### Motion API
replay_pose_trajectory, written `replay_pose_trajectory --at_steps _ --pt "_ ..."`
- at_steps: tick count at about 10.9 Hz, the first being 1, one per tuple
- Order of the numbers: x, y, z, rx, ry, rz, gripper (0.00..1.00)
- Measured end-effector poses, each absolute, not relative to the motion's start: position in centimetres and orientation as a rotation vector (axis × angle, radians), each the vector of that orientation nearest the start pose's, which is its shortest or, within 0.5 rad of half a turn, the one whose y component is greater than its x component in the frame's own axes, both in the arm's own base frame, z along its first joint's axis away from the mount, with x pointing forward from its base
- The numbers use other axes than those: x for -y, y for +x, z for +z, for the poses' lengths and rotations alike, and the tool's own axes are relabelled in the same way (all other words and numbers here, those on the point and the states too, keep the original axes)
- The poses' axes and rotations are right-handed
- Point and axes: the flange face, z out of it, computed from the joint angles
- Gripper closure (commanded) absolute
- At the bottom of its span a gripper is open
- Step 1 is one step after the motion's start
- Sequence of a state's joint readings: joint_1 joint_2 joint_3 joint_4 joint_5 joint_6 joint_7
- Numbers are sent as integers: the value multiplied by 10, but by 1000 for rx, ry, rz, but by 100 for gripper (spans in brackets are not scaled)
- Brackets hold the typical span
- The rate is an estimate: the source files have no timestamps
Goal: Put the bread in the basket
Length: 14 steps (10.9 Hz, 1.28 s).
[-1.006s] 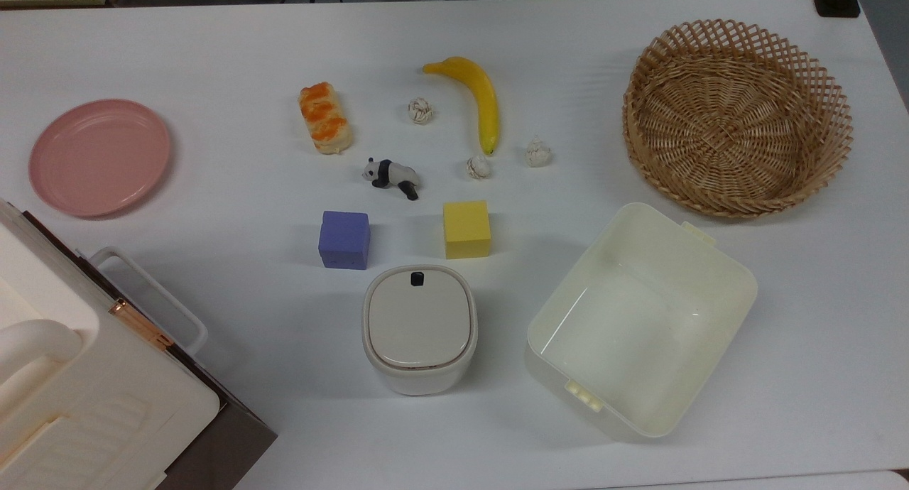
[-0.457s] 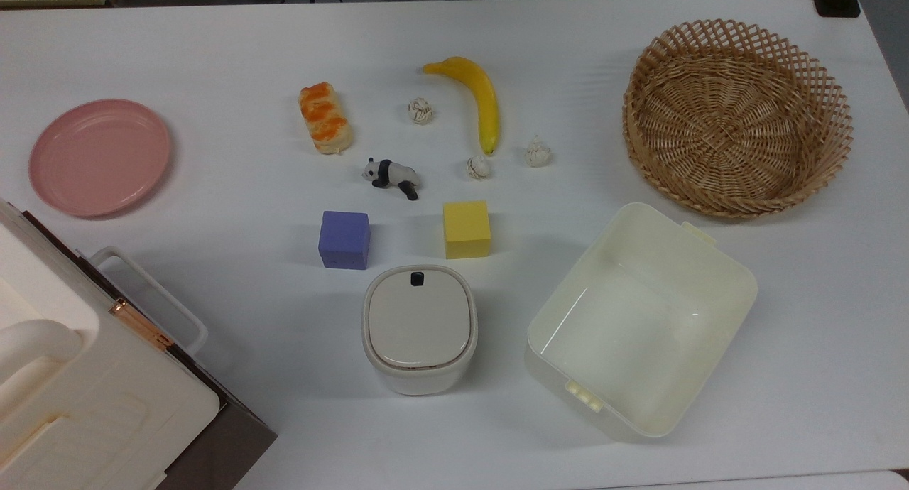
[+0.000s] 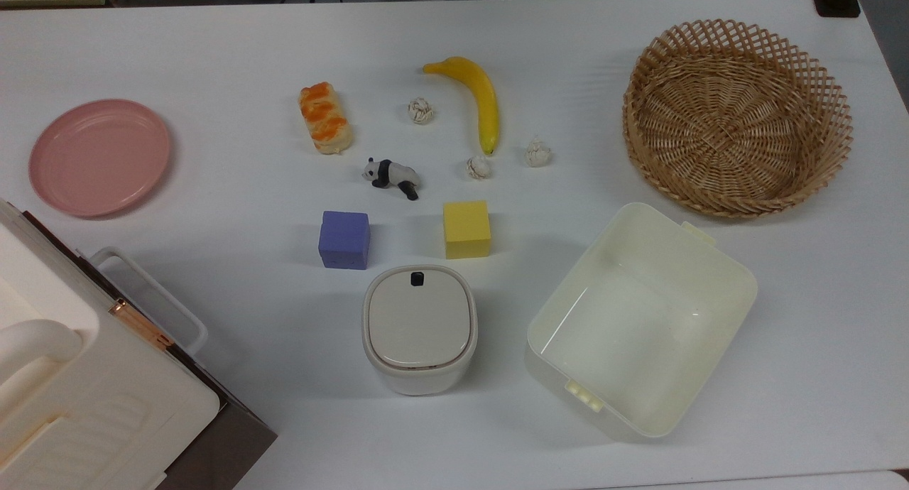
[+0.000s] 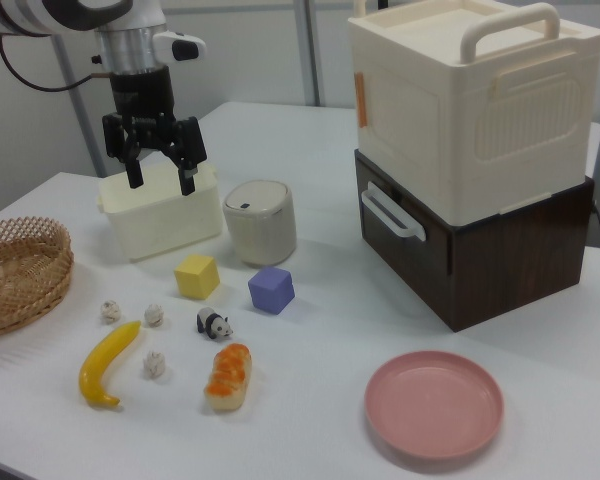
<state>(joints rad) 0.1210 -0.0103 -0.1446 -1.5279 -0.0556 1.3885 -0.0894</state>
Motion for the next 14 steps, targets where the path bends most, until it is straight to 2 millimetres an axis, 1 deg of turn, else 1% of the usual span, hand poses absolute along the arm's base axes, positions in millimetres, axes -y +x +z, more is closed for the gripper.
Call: replay_pose_trajectory --at_steps 4,7,10,12,14 --pt "20 532 636 95 -3181 199 0" --pt "20 541 635 96 -3188 132 0" --pt "20 558 617 96 -3195 118 0" --pt "19 563 609 102 -3196 131 0" --pt "19 565 596 138 -3191 176 0"
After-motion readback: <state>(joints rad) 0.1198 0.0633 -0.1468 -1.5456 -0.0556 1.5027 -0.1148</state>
